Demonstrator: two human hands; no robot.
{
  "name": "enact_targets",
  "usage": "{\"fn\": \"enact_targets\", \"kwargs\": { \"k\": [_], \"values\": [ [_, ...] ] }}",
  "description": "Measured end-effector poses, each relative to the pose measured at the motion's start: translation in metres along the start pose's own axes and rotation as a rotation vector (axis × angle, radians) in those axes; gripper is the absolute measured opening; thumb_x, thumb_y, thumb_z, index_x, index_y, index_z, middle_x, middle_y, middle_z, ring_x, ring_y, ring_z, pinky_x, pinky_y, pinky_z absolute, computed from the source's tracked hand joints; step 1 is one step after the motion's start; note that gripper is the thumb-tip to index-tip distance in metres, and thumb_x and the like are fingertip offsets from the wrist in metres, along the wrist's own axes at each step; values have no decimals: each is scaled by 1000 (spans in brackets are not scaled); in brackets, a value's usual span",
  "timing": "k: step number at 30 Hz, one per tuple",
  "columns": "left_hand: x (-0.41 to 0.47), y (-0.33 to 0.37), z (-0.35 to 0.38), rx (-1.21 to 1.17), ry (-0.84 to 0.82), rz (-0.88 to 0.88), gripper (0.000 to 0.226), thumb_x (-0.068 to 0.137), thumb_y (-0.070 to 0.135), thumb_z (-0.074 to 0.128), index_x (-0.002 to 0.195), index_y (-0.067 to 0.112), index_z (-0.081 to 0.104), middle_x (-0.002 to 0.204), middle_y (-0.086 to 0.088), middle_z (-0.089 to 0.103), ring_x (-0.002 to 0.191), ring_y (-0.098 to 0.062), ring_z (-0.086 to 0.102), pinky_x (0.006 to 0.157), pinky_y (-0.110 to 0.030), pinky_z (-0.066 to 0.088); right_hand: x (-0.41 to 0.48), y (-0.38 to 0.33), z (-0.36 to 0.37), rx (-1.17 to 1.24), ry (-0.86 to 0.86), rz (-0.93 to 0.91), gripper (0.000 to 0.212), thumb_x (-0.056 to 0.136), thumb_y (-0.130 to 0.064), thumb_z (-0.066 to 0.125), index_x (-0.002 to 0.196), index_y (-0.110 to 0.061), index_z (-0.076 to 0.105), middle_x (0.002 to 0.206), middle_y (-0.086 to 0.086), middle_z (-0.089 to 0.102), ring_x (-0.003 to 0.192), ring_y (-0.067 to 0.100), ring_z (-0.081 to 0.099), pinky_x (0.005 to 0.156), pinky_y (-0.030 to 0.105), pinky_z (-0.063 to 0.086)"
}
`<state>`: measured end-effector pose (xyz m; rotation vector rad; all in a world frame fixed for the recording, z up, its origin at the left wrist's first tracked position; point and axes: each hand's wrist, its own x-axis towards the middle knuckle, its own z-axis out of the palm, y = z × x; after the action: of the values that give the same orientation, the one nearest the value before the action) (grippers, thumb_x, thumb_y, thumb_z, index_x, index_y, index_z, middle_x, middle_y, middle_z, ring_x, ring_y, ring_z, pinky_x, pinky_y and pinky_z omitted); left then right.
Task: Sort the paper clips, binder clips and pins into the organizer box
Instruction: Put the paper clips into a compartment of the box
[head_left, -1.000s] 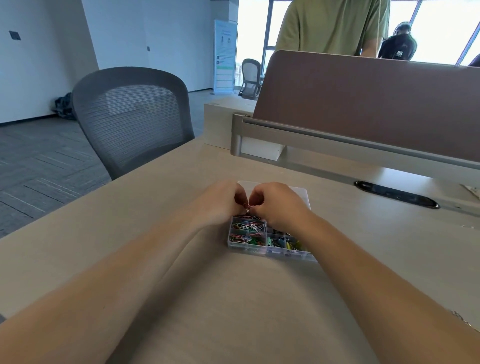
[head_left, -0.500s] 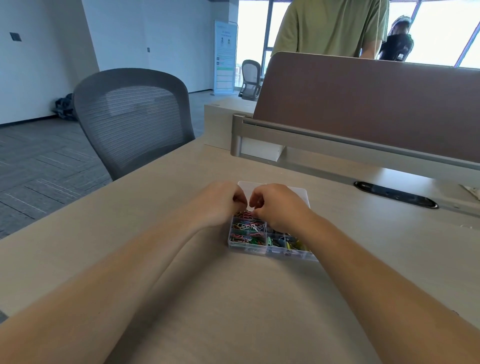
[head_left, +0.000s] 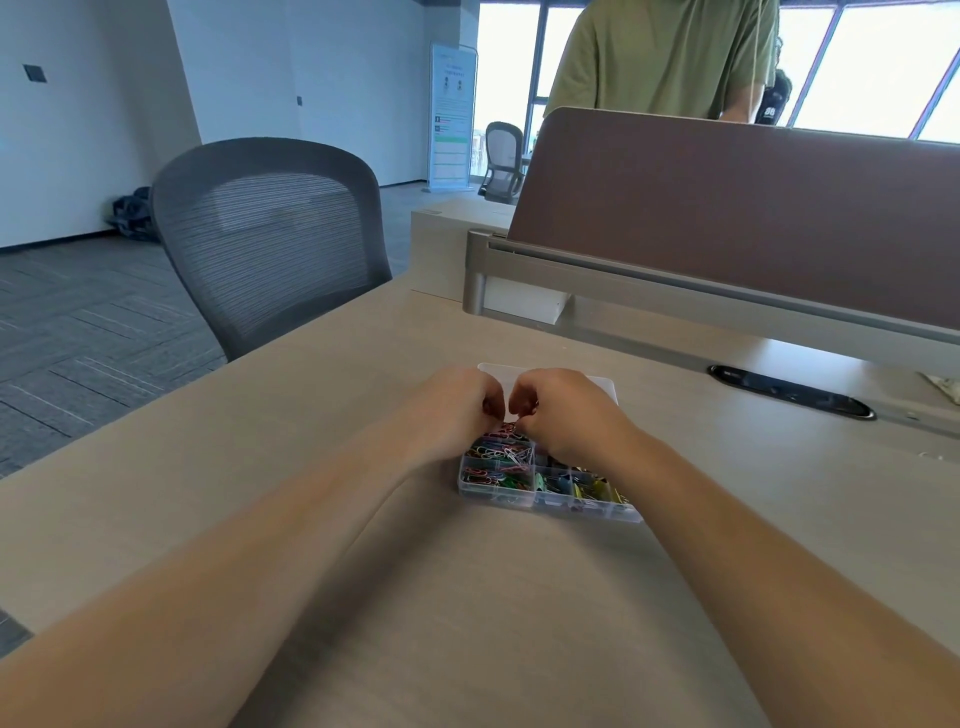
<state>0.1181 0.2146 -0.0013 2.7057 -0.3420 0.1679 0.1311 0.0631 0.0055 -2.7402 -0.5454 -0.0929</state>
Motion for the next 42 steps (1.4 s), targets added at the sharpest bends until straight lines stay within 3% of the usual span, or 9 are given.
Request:
{"fn": "enact_targets", "kwargs": {
  "k": [5, 10, 23, 32, 36, 42],
  "values": [
    [-1, 1, -1, 25, -10, 17, 16, 88, 14, 62, 96, 20, 74, 95, 0, 68, 87, -16, 58, 72, -25, 44, 1, -1, 2, -14, -2, 5, 22, 88, -9, 65, 105, -22, 69, 105, 1, 68, 89, 19, 62, 84, 36, 57],
    [-2, -1, -2, 21, 29, -11, 16, 89, 20, 64, 105, 18, 69, 102, -1, 66, 88, -14, 55, 76, -25, 43, -1, -2, 3, 9, 1, -8, 20, 90, -11, 66, 107, -21, 67, 108, -1, 66, 88, 16, 60, 82, 29, 55],
    [-3, 1, -2, 35, -15, -36, 16, 89, 21, 64, 100, 20, 74, 101, -1, 70, 89, -16, 60, 84, -33, 53, -2, 2, 1, -35, -4, 23, 21, 89, -8, 65, 104, -21, 68, 108, 1, 66, 90, 17, 60, 84, 32, 55],
    [-1, 1, -1, 24, 13, -24, 16, 90, 22, 62, 104, 20, 70, 103, 1, 65, 90, -14, 56, 77, -27, 46, -5, 5, -3, -1, 38, 36, 21, 91, -6, 61, 105, -19, 69, 106, 1, 67, 88, 17, 64, 83, 34, 58],
    [1, 4, 1, 52, 15, 28, 24, 92, 23, 61, 114, 21, 70, 111, 1, 64, 87, -9, 50, 74, -21, 37, -5, 6, -5, -45, -15, 49, 19, 91, -11, 64, 108, -17, 72, 101, 2, 71, 80, 13, 63, 79, 27, 53],
    [4, 4, 5, 77, 10, 45, 21, 91, 21, 61, 108, 22, 72, 106, 0, 65, 84, -10, 49, 71, -21, 36, -5, 6, -6, -55, -69, 53, 16, 91, -19, 67, 105, -16, 75, 98, 4, 73, 85, 18, 65, 85, 35, 56]
  ]
}}
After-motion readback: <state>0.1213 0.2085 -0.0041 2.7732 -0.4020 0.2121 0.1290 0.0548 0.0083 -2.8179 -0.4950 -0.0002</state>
